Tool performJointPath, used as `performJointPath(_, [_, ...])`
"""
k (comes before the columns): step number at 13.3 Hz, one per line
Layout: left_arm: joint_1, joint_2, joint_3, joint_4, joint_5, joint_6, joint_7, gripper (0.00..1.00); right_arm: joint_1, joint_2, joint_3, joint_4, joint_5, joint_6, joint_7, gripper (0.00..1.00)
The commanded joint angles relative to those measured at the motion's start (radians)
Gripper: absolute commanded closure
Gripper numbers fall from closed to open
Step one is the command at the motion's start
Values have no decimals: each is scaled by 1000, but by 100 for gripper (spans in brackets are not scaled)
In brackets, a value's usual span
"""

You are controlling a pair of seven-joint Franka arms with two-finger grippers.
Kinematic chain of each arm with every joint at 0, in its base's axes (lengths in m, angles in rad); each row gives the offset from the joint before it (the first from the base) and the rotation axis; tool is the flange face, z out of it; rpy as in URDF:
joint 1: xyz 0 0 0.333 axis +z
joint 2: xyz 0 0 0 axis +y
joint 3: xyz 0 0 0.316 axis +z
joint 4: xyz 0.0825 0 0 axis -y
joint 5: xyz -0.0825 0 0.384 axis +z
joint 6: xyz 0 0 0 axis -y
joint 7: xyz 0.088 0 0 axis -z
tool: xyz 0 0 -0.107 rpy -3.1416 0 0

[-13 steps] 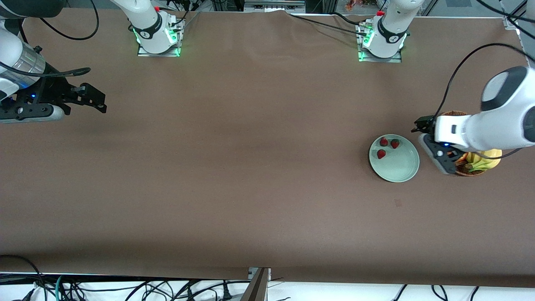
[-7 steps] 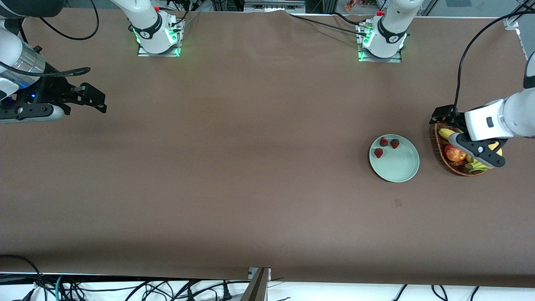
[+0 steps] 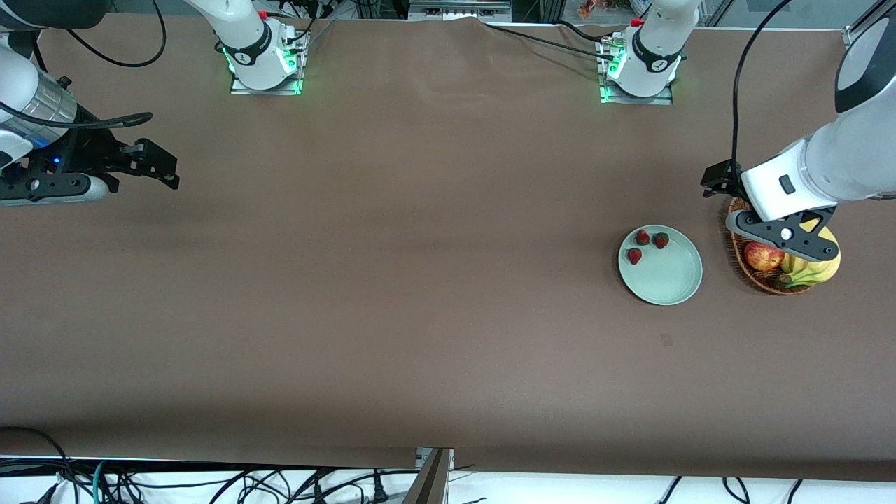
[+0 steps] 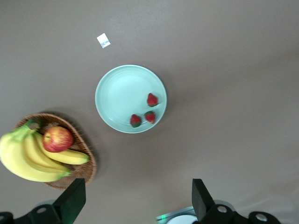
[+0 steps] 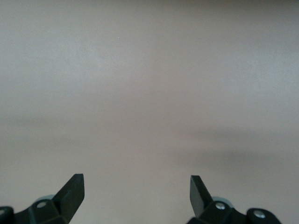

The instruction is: Collect all strawberries into plate

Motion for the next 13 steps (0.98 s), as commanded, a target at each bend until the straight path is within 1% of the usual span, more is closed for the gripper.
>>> performJointPath(1, [-225, -127, 390, -10, -193, 62, 5, 0, -5, 3, 6, 16, 3, -11, -1, 0])
performJointPath(2, [-262, -150, 455, -28, -206, 79, 5, 0, -5, 3, 6, 16, 1, -11, -1, 0])
performJointPath(3, [-280, -184, 492, -62, -206, 110, 5, 0, -5, 3, 6, 16, 1, -13, -1, 0])
performJointPath(4, [-308, -226, 544, -109, -206, 157, -4, 0, -5, 3, 6, 16, 1, -13, -1, 0])
performJointPath(6, [-398, -291, 656, -190, -211, 249, -45, 0, -5, 3, 6, 16, 1, -13, -1, 0])
performJointPath(8, [-481, -336, 740, -253, -211, 332, -116, 0, -5, 3, 6, 16, 1, -11, -1, 0])
performJointPath(9, [-518, -359, 777, -284, -211, 371, -134, 0, -5, 3, 6, 16, 3, -13, -1, 0])
performJointPath(11, [-564, -391, 834, -326, -212, 370, -138, 0, -5, 3, 6, 16, 3, -11, -1, 0])
performJointPath(12, [-564, -405, 837, -341, -214, 356, -138, 0, -3, 3, 6, 16, 1, -11, -1, 0])
performJointPath(13, [-563, -411, 836, -346, -220, 315, -139, 0, -3, 3, 6, 16, 1, -11, -1, 0])
